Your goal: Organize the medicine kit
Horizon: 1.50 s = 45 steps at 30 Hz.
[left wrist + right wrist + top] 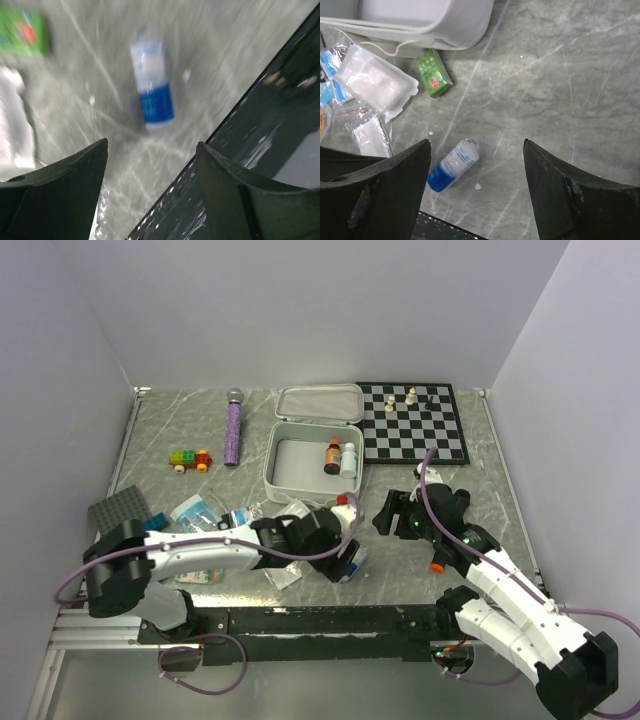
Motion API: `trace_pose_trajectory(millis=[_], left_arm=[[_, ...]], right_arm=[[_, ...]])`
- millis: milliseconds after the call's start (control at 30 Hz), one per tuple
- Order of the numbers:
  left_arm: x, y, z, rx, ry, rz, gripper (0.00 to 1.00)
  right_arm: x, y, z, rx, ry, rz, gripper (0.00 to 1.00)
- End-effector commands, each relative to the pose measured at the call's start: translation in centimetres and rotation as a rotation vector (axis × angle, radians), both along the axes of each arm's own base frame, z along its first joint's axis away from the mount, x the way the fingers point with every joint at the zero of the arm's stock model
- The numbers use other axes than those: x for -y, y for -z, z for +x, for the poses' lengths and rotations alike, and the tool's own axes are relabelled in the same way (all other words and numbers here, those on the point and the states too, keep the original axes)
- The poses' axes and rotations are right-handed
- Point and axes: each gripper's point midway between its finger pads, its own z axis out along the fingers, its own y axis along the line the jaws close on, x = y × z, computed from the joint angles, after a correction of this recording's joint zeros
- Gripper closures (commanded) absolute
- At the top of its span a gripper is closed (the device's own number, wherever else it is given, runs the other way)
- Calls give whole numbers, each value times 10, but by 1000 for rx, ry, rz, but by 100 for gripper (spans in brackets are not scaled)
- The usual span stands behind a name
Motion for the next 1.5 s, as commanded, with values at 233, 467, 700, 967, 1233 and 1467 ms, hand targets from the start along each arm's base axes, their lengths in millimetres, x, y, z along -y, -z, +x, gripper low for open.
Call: trace_pose_trajectory(millis=[233, 467, 700, 967, 1233, 1467], left_arm=[[42, 19, -4, -28, 51, -22, 25], [48, 52, 5, -32, 38, 71, 26], [39, 81, 4, -47, 34, 138, 33], [37, 56, 13, 2, -3, 100, 64], [-15, -63, 63, 115, -203, -132, 68], [-72, -123, 187, 180, -439, -300, 67]], right_arm=[[11, 19, -22, -38, 35, 19, 19], [11, 16, -22, -31, 28, 16, 19], [10, 16, -21, -29, 23, 15, 19], [10, 10, -19, -19, 23, 16, 19], [5, 1, -14, 2, 13, 34, 19], [-2, 12, -8, -26, -6, 32, 19]])
